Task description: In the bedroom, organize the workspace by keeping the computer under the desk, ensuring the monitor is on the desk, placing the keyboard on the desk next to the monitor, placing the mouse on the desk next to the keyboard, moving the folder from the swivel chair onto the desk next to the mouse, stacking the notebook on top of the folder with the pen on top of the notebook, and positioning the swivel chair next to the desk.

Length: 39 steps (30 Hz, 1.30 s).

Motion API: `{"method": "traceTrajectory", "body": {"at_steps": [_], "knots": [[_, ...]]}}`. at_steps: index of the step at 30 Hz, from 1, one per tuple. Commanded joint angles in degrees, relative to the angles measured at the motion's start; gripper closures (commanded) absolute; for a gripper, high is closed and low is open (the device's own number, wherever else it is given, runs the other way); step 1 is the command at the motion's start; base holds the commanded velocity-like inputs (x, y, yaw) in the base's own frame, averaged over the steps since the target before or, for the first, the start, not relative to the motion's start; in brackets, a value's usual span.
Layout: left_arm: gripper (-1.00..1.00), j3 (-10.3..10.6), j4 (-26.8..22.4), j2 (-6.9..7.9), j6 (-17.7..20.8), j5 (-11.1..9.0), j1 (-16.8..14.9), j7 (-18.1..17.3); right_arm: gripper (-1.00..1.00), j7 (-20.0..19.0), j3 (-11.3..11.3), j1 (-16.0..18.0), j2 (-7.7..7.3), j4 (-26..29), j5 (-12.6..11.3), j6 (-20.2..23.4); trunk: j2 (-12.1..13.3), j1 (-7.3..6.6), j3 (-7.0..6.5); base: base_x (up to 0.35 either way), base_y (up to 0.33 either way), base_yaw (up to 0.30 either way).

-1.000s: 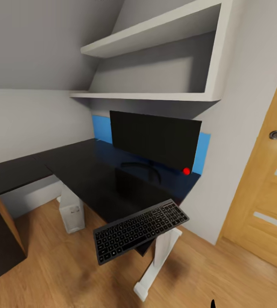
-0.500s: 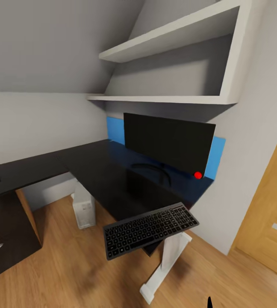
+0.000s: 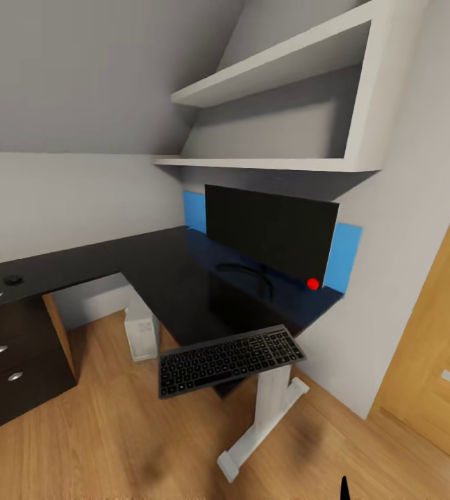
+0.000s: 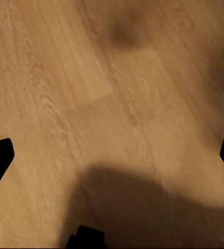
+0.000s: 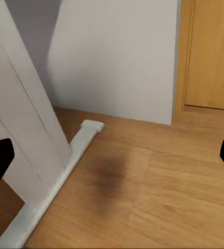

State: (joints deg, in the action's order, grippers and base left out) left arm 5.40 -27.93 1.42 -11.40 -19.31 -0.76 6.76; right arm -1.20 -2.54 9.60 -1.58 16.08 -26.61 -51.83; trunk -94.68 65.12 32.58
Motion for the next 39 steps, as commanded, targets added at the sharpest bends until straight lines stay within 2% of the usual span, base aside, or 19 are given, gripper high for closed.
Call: {"method": "traceTrajectory", "body": {"at_steps": [1, 9, 19, 31, 39], "knots": [[-1.00, 0.49, 0.02, 0.07, -0.15, -0.38, -0.03, 0.44, -1.00, -0.12, -0.25, 0.03, 0.01, -0.03, 0.15, -0.19, -0.03, -0.02, 0.05, -0.137, -0.288, 0.027], [-1.00, 0.56, 0.30, -0.03, -0.03, -0.30, -0.03, 0.37, -1.00, -0.25, 0.03, 0.06, -0.64, -0.14, 0.37, -0.19, -0.03, -0.02, 0.05, -0.137, -0.288, 0.007], [-1.00, 0.58, 0.33, -0.04, 0.06, -0.29, -0.03, 0.36, -1.00, -0.21, 0.18, 0.07, -0.63, -0.16, 0.34, -0.33, -0.03, -0.02, 0.05, -0.137, -0.288, 0.000], [-1.00, 0.55, 0.33, -0.10, -2.86, -0.28, -0.03, 0.53, -1.00, -0.21, 0.42, 0.05, -0.46, -0.26, 0.50, -0.29, -0.03, -0.02, 0.05, -0.003, -0.029, 0.272], [-1.00, 0.57, 0.33, -0.10, -3.08, -0.29, -0.03, 0.53, -1.00, -0.28, 0.60, 0.07, -0.46, -0.26, 0.62, -0.29, -0.03, -0.02, 0.05, 0.000, -0.261, 0.278]]}}
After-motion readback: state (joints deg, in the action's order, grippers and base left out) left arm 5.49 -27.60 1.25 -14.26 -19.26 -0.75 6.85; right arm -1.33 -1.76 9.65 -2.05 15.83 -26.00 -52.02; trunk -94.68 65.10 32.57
